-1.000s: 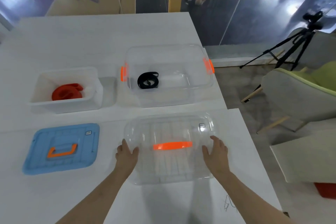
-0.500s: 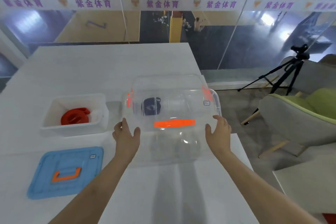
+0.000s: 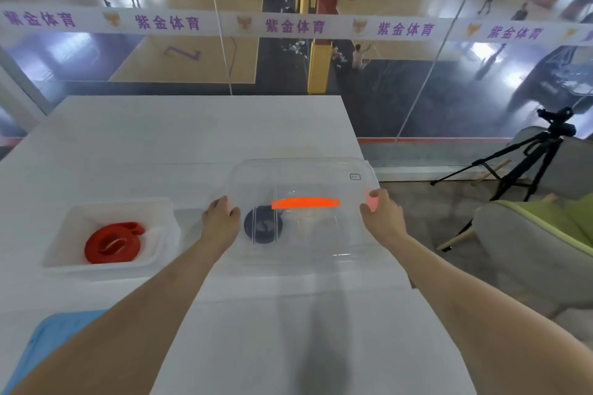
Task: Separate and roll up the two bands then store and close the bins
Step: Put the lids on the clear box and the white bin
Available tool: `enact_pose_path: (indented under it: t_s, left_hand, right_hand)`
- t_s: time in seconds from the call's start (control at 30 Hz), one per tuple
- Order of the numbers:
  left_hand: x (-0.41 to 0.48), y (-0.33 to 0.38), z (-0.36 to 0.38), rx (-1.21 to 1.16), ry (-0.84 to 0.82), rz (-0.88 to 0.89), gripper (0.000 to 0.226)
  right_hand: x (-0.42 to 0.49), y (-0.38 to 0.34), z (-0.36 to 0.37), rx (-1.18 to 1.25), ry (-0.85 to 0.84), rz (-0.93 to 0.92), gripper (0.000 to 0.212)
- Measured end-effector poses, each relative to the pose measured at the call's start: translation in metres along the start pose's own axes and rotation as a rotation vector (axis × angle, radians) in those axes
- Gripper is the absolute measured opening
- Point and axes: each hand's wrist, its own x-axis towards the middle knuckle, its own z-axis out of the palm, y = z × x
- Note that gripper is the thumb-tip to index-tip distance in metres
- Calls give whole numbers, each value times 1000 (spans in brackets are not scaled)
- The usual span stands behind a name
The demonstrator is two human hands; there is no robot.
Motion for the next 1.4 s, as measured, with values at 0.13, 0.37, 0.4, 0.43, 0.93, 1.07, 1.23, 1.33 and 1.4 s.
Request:
enact_pose_path:
  t_s: [0.13, 0.37, 0.4, 0.43, 0.93, 1.07, 1.23, 1.33, 1.4]
  left_hand:
    - [8, -10, 17, 194, 3, 101, 58]
    - [6, -29, 28, 254, 59, 148, 60]
    - [5, -30, 29, 261, 55, 145, 61]
    - [3, -31, 29, 270, 46, 135, 64]
    - [4, -42, 31, 347, 68, 146, 73]
    - [2, -43, 31, 364, 71, 155, 84]
    - [2, -41, 31, 399, 67, 132, 87]
    - [3, -37, 27, 515, 48, 106, 89]
    - [0, -32, 22, 576, 6, 80, 89]
  right_hand:
    - [1, 14, 18, -90, 17, -94, 53]
    - [-7, 18, 32, -329, -15, -176, 78]
    - [-8, 18, 34, -348, -18, -182, 79]
    - [-8, 17, 34, -367, -18, -186, 79]
    - [-12, 17, 39, -477, -22, -219, 84]
    - [-13, 18, 41, -479, -17, -216, 84]
    - [-13, 17, 40, -491, -19, -222, 84]
    - [-12, 14, 39, -521, -35, -216, 84]
    - [-14, 11, 38, -547, -47, -204, 82]
